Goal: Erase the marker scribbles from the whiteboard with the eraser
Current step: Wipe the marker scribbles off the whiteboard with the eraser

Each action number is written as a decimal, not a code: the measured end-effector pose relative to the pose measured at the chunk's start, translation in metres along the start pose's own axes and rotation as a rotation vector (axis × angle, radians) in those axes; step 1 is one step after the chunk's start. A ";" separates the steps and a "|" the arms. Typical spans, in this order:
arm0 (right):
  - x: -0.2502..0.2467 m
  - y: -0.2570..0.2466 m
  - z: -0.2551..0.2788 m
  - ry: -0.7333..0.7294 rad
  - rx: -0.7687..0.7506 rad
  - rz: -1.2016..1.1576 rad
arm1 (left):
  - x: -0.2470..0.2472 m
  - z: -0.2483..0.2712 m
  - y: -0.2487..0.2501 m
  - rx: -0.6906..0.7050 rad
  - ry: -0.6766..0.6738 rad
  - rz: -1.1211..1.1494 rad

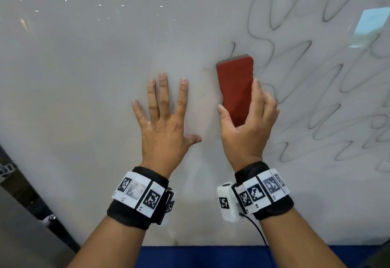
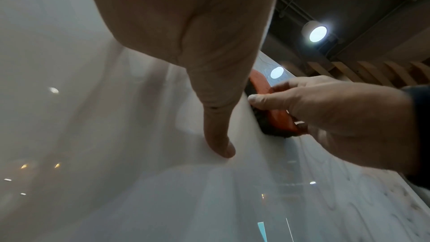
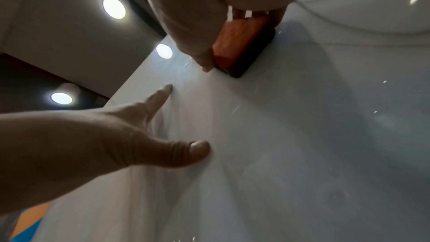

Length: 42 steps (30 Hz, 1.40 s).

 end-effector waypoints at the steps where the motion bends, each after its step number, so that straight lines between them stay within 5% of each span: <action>1: 0.003 -0.006 0.001 -0.026 -0.040 0.014 | 0.001 0.000 -0.001 0.001 0.003 0.001; 7: 0.005 -0.011 0.010 -0.162 -0.319 0.085 | 0.004 0.000 -0.002 0.015 0.009 0.012; 12: -0.003 -0.006 -0.032 0.017 -0.194 0.038 | 0.003 0.001 -0.002 0.004 0.006 0.019; 19: -0.002 -0.017 -0.020 -0.086 -0.329 0.069 | -0.008 0.002 0.000 -0.029 0.058 -0.002; 24: -0.015 -0.009 -0.064 0.079 -0.189 0.049 | -0.030 -0.019 0.007 -0.036 0.092 0.016; 32: -0.009 -0.020 -0.046 -0.076 -0.357 0.076 | -0.033 -0.038 0.009 -0.010 -0.011 -0.024; 37: -0.025 -0.005 -0.091 0.126 -0.153 0.040 | -0.033 -0.035 0.008 -0.007 0.019 -0.005; 42: -0.008 -0.023 -0.044 -0.097 -0.332 0.075 | -0.051 -0.041 0.010 -0.003 0.148 0.014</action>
Point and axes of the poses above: each hand's wrist, its own z-axis away from the middle knuckle, its own x-axis out of the palm, y = z × x, the point moved 7 cm from there along -z, towards the middle knuckle, and after that the axes turned 7 degrees about -x, right-handed, at the moved point
